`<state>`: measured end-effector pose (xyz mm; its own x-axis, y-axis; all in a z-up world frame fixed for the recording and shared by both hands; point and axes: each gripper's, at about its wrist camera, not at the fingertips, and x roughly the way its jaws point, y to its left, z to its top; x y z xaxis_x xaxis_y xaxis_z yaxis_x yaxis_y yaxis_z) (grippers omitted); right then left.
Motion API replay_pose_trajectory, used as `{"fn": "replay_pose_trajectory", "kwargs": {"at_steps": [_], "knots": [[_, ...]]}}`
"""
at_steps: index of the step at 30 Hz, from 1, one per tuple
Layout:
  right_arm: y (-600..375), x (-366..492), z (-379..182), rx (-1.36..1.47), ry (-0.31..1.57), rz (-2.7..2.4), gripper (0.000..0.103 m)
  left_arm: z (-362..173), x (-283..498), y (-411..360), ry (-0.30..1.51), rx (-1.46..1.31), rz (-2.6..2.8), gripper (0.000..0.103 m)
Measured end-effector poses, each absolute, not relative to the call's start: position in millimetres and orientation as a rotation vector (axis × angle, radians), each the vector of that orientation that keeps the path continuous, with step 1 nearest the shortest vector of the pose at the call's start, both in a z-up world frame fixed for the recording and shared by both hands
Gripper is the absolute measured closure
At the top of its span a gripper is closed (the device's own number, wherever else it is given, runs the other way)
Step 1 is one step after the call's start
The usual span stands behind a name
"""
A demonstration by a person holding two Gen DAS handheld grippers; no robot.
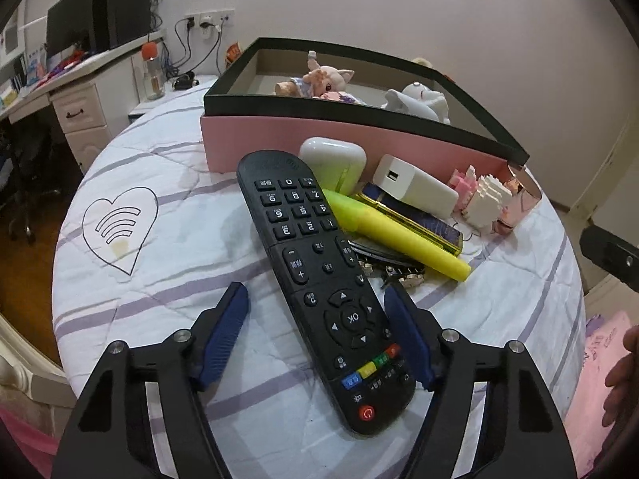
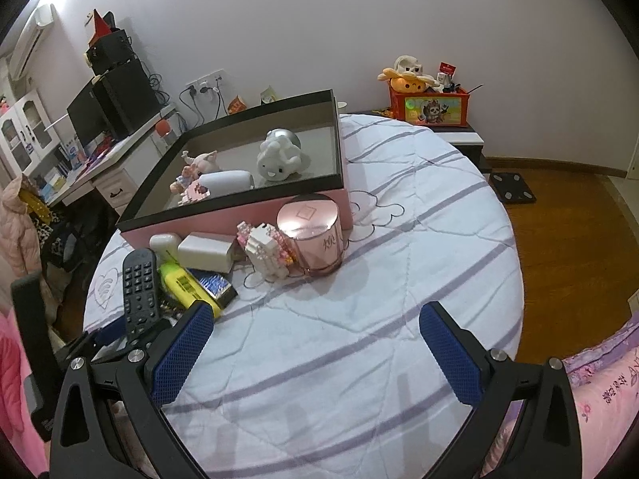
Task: Organize rigid objects
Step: 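Grasp the black TV remote with the left tool, then lift the remote with the left tool while the right tool carries the rose-gold tin to the box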
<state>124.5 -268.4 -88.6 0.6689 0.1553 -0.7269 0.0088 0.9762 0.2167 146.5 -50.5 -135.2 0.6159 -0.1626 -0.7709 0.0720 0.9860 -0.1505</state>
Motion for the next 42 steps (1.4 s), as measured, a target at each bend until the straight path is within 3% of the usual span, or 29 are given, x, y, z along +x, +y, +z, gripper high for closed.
{"fn": "replay_pose_trajectory", "kwargs": {"at_steps": [4,9,13,15,17,19,21,25,29,32,37,42], "knots": [[-265.0,129.6,-85.9,0.199,0.834,0.084,0.0,-133.8,152.4,-47.9,0.903,-0.12,-0.15,0.033],[-263.2,133.8,-89.9,0.192,0.848,0.087,0.0,-132.6,145.5,-38.4,0.913,-0.105,-0.178,0.061],[-260.0,140.6,-95.6,0.188,0.864,0.084,0.0,-133.0,147.2,-30.9,0.913,-0.1,-0.155,0.059],[-259.5,145.7,-96.4,0.188,0.86,0.075,0.0,-134.0,151.1,-34.2,0.91,-0.059,-0.132,0.047],[-259.8,152.9,-96.7,0.176,0.851,0.052,0.0,-134.9,154.0,-37.4,0.906,-0.033,-0.135,0.045],[-261.6,160.8,-97.7,0.17,0.844,0.027,0.0,-135.2,155.1,-36.6,0.9,-0.024,-0.149,0.048],[-266.6,168.6,-98.9,0.192,0.839,0.019,0.0,-134.7,155.6,-30.6,0.899,-0.038,-0.158,0.057],[-275.6,182.6,-103.9,0.243,0.831,0.0,0.001,-134.2,156.6,-21.7,0.899,-0.06,-0.177,0.059],[-274.9,193.5,-113.7,0.253,0.851,-0.007,0.01,-135.7,157.6,-27.6,0.886,-0.022,-0.171,0.058],[-274.0,197.2,-116.8,0.261,0.847,-0.004,0.028,-137.3,161.2,-31.0,0.872,-0.01,-0.178,0.053],[-266.5,207.9,-125.7,0.24,0.881,0.019,0.053,-136.4,166.3,-25.4,0.875,-0.053,-0.201,0.057],[-268.0,200.4,-124.0,0.254,0.867,0.018,0.053,-134.3,164.4,-14.9,0.885,-0.111,-0.218,0.061]]}}
